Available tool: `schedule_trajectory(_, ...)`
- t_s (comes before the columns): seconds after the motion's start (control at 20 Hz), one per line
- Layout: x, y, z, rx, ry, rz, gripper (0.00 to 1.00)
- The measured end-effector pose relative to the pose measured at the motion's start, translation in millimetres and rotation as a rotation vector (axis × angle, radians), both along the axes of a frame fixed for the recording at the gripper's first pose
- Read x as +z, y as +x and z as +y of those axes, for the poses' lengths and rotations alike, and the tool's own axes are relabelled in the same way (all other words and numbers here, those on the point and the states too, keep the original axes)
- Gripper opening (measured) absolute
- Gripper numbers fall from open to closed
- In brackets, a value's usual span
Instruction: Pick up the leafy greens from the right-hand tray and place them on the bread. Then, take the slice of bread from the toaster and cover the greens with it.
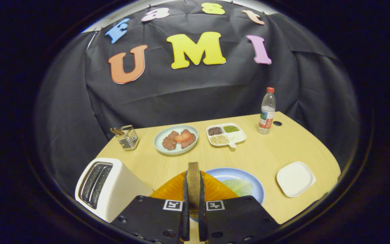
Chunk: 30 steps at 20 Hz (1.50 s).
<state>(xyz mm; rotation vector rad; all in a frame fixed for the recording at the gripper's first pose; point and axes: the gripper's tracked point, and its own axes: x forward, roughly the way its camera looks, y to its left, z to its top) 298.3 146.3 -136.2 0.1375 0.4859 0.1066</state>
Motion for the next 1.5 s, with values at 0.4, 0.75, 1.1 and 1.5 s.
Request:
schedule_trajectory(0.4, -38.0, 14.0, -45.0, 0.028, 0.169, 0.016, 0.10)
schedule_trajectory(0.75, -81.6, 20.5, -81.4, 0.019, 0.181, 0.045, 0.12)
schedule_trajectory(1.1, -89.7, 17.7, -87.1, 0.037, 0.184, 0.030, 0.14)
schedule_trajectory(1.5, -47.6, -5.1, -100.5, -0.015, -0.037, -0.138, 0.58)
